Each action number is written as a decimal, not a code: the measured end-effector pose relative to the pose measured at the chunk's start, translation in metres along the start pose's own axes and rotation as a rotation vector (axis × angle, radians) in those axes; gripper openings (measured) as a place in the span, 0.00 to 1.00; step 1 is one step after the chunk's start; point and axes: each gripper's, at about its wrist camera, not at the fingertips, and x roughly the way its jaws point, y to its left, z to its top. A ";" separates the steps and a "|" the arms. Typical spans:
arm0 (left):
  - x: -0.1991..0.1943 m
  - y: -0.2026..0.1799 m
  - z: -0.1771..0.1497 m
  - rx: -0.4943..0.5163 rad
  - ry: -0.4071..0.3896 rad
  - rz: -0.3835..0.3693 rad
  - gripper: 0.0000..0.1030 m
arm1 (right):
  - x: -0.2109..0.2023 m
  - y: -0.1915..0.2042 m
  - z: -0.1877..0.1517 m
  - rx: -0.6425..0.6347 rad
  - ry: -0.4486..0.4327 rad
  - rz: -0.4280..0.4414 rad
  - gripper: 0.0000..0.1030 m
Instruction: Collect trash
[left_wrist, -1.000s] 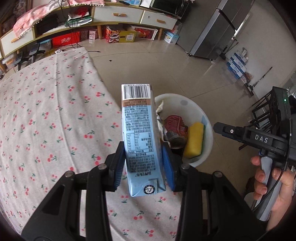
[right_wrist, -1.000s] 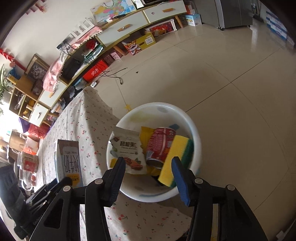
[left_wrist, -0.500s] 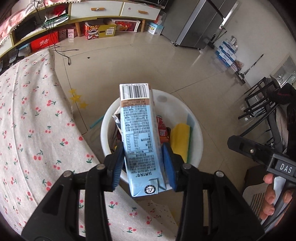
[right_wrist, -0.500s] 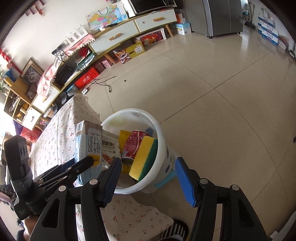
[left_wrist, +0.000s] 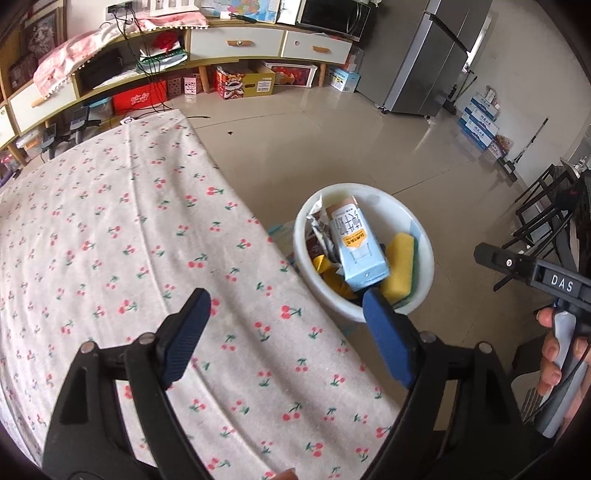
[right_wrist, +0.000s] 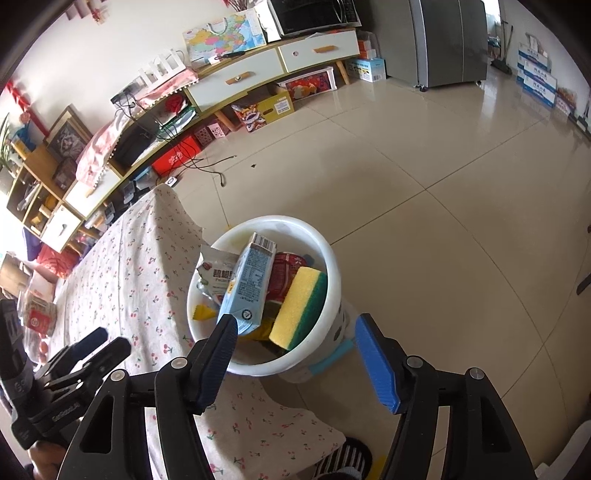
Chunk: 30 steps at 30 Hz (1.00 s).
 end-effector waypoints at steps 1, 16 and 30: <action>-0.007 0.003 -0.004 0.002 -0.005 0.012 0.84 | -0.003 0.004 -0.002 -0.014 -0.007 -0.005 0.67; -0.085 0.063 -0.066 -0.099 -0.048 0.129 0.99 | -0.044 0.070 -0.046 -0.146 -0.054 -0.063 0.84; -0.124 0.114 -0.126 -0.218 -0.115 0.220 0.99 | -0.048 0.120 -0.115 -0.236 -0.097 -0.072 0.85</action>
